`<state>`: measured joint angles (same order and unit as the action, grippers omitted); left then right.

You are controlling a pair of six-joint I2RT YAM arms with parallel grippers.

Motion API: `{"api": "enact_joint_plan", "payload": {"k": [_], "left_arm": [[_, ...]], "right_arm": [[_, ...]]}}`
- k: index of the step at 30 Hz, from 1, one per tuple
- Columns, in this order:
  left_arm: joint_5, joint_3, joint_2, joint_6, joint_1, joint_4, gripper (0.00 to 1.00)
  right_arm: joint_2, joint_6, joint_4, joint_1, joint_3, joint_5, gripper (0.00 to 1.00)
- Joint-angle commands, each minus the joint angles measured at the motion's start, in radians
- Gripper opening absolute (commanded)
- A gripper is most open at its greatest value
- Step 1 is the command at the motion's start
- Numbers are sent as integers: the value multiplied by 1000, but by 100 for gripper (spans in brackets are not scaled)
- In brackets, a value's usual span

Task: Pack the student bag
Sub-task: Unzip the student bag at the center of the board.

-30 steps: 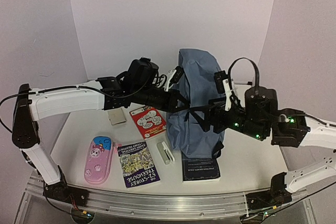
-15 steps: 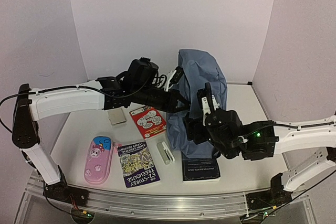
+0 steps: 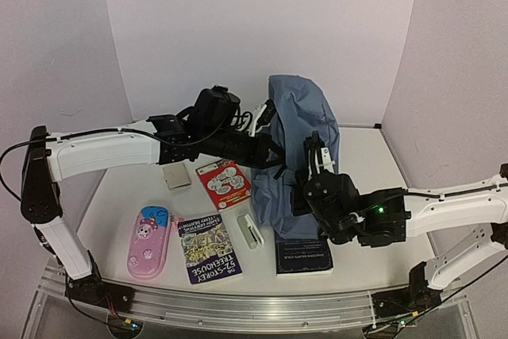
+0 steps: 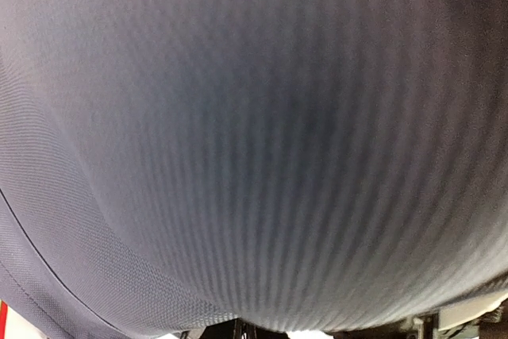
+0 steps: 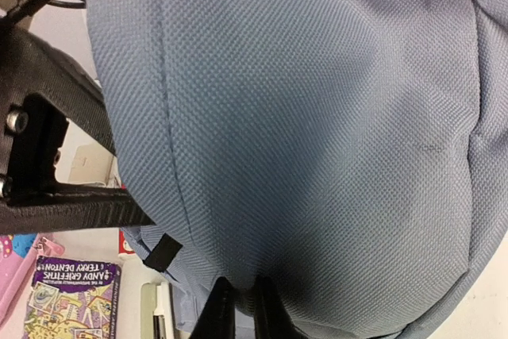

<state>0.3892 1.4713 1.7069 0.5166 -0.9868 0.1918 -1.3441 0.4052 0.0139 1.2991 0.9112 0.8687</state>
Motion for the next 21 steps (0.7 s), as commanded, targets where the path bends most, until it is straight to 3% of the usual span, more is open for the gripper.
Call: {"api": "enact_joint_plan", "payload": {"k": [1, 21], "left_arm": [[-1, 79, -13, 6, 21, -57, 0], [81, 339, 17, -49, 218, 10, 0]], "right_arm": [[45, -9, -68, 3, -46, -49, 0], [176, -55, -127, 3, -141, -205, 0]]}}
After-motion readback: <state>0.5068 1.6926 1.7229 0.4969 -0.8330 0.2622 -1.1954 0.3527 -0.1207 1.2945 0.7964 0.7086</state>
